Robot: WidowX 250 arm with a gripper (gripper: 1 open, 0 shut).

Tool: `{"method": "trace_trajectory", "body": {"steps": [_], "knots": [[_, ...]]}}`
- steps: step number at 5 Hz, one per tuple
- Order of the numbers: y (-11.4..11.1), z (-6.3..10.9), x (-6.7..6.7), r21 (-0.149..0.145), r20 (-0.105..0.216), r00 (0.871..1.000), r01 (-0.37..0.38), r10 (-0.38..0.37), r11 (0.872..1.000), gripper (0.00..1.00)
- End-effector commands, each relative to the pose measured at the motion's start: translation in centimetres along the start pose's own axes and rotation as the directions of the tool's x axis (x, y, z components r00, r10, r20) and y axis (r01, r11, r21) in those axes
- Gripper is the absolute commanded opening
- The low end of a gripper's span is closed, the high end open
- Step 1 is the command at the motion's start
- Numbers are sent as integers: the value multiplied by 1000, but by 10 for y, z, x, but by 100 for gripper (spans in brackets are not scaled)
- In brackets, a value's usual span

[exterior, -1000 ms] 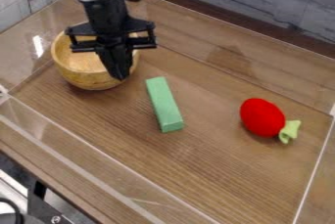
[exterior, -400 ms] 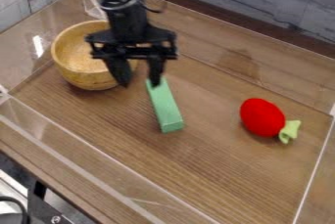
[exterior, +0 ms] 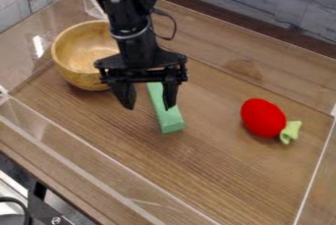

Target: Put the green object in the brown bowl

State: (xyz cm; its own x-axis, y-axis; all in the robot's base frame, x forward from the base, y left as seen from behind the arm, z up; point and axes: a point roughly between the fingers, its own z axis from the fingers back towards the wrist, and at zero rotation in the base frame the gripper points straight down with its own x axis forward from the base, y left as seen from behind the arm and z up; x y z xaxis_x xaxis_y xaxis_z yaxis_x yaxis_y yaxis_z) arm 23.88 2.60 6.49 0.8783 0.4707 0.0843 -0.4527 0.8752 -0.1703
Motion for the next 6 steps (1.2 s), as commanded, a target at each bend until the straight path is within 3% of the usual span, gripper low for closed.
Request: {"method": "trace_trajectory", "body": {"steps": [1,3,5,6], "knots": [[0,-8,5,-4,23,999,-23,23,1000,100],[-12,-24,22,11,63,981,-186,185,982,100],[-9,-39,27,26,74,968,-242,240,970,100],[-8,-41,22,34,70,975,-213,210,976,0]]}}
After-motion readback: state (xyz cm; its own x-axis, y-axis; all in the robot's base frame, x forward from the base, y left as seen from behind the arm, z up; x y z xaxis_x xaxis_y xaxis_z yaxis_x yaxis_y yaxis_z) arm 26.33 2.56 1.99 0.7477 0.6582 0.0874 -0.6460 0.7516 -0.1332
